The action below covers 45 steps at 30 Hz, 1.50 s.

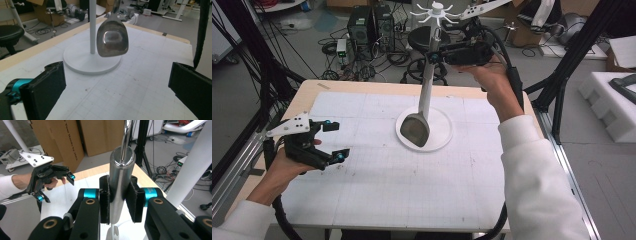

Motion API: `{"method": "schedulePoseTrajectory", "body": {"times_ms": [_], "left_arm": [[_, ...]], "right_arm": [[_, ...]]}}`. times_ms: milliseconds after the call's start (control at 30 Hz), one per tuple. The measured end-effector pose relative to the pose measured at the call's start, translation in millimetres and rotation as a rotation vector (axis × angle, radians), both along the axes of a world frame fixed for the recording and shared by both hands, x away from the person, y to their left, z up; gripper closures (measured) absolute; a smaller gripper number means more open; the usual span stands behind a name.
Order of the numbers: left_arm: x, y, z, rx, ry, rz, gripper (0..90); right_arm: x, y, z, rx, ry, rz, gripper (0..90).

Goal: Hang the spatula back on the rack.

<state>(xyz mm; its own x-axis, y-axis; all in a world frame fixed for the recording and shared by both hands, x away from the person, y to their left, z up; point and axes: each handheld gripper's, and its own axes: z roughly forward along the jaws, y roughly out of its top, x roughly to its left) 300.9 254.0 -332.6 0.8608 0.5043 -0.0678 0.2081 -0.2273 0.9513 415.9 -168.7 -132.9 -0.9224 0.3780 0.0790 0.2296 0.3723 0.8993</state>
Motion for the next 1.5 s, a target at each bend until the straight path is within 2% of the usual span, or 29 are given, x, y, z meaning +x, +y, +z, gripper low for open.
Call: {"method": "schedulePoseTrajectory", "body": {"times_ms": [167, 400, 733, 933, 1367, 1500], "left_arm": [[-3.1, 8.0, 0.6, -0.022, -0.008, 0.019, 1.7], [-6.1, 11.7, -2.1, -0.014, -0.016, 0.023, 1.7], [-7.5, 13.9, -3.0, -0.015, -0.008, 0.025, 1.7], [-7.5, 17.8, -4.8, -0.019, -0.004, 0.036, 1.7], [-9.3, 21.7, -8.1, -0.02, -0.002, 0.043, 1.7], [-9.3, 23.0, -8.2, -0.023, 0.0, 0.04, 1.7]], "right_arm": [[7.1, -0.8, 2.1, 0.001, 0.006, 0.0, 75.2], [12.9, -1.2, 5.5, -0.011, 0.009, 0.0, 75.2], [21.3, -2.4, 2.4, 0.002, 0.033, -0.001, 75.1], [25.9, -0.8, 2.3, 0.004, 0.026, 0.003, 75.1], [31.4, 3.6, -2.2, -0.016, 0.046, -0.011, 74.9], [32.3, 5.6, -4.8, -0.02, 0.058, -0.031, 73.7]]}}
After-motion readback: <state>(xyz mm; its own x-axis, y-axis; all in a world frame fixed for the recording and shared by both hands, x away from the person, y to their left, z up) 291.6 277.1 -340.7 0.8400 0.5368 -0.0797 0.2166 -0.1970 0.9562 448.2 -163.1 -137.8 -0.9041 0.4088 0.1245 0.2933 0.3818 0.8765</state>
